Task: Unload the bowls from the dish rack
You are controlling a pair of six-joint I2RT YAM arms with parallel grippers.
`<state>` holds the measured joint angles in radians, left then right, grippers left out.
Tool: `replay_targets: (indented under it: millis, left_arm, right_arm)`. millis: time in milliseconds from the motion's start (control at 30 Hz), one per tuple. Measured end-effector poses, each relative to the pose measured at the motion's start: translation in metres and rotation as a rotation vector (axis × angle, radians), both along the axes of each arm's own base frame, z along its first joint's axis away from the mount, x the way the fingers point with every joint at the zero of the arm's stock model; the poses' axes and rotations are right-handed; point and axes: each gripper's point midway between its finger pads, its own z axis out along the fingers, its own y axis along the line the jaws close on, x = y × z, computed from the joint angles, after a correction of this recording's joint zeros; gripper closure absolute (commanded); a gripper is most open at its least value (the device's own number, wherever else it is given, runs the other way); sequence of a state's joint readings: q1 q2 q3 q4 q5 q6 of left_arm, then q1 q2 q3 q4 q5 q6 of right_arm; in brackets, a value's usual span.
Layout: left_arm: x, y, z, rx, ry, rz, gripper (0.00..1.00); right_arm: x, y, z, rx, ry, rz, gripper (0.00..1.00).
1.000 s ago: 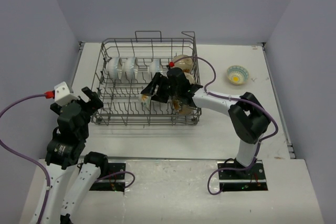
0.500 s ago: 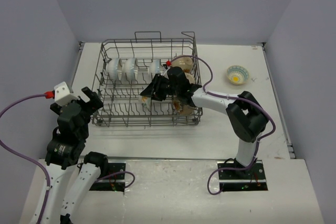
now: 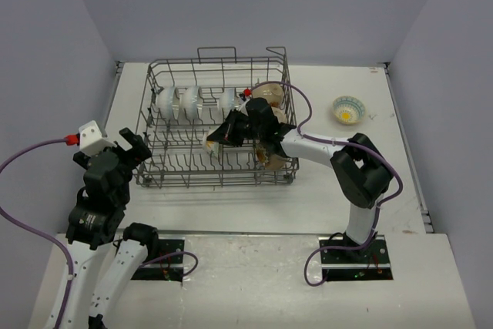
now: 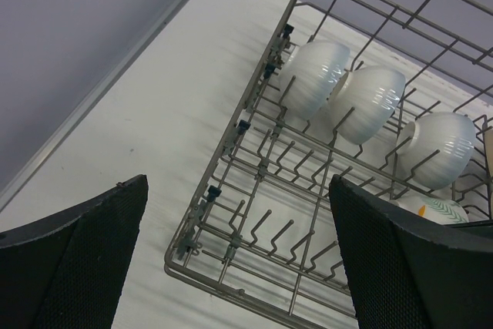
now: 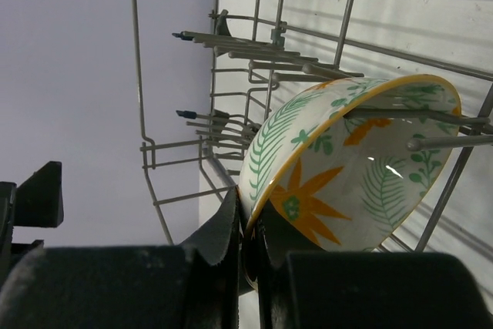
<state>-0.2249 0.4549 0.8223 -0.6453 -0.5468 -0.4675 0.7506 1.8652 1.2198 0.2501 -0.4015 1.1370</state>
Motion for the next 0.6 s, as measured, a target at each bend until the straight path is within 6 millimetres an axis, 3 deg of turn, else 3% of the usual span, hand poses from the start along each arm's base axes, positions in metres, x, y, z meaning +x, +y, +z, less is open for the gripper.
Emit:
replay_targets:
  millis: [600]
  left_arm:
    - [-0.0009,0.0003,0.0011,-0.001,-0.006,0.001,0.00]
  right_arm:
    - [0.0004,0.0012,0.0073,0.038,0.031,-0.006,1.00]
